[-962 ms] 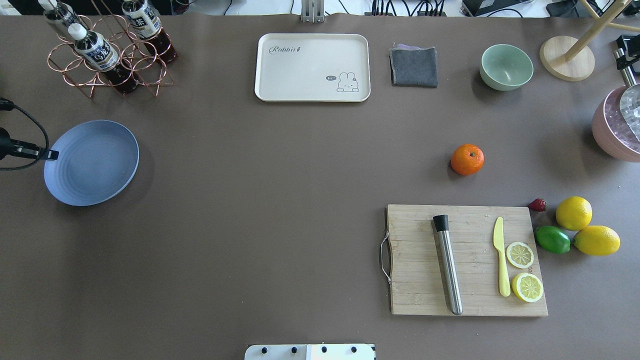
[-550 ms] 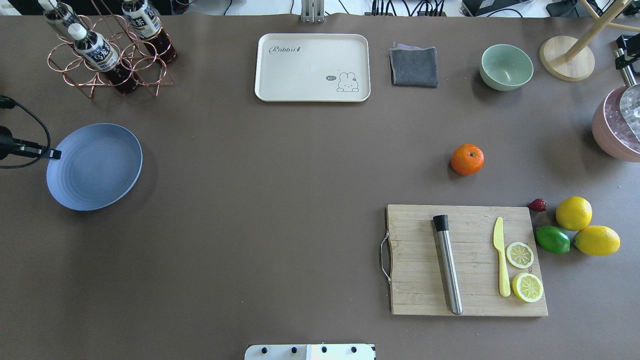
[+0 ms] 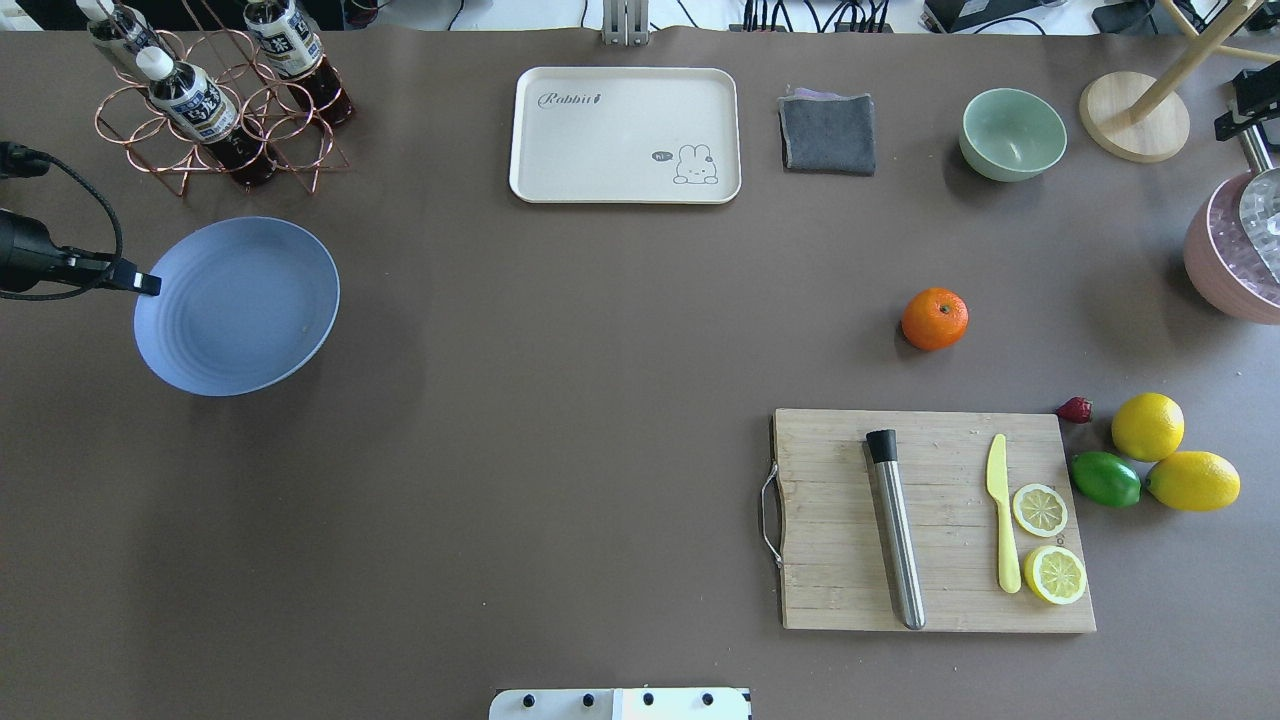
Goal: Pick orange to plate
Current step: 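Move the left gripper toward the blue plate while the right gripper moves toward the orange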
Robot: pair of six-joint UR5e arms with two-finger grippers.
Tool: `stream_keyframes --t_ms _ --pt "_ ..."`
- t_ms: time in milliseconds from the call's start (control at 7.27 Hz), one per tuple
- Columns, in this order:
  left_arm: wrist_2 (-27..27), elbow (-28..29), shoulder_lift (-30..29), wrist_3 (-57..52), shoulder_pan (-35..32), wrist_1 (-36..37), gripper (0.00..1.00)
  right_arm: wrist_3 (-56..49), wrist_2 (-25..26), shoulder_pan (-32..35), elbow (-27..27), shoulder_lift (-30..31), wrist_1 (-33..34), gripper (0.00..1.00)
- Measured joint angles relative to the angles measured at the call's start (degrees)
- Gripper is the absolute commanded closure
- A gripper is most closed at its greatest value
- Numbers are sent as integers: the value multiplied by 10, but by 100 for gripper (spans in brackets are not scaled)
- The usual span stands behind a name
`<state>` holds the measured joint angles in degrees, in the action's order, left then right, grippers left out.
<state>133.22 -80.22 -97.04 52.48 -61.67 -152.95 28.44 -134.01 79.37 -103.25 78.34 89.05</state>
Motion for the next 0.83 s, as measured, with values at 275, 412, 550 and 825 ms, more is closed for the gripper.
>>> stream_keyframes --t_ms 275,412,550,825 --pt "-45 -73 -14 50 39 58 100 51 12 -31 3 -12 -17 0" --pt "-75 -118 -32 64 68 120 100 103 31 -57 4 -19 -35 0" --pt "-105 -147 -56 82 100 172 100 152 51 -86 5 -23 -57 0" --pt "-195 -163 -132 135 190 247 100 208 71 -123 7 -24 -79 0"
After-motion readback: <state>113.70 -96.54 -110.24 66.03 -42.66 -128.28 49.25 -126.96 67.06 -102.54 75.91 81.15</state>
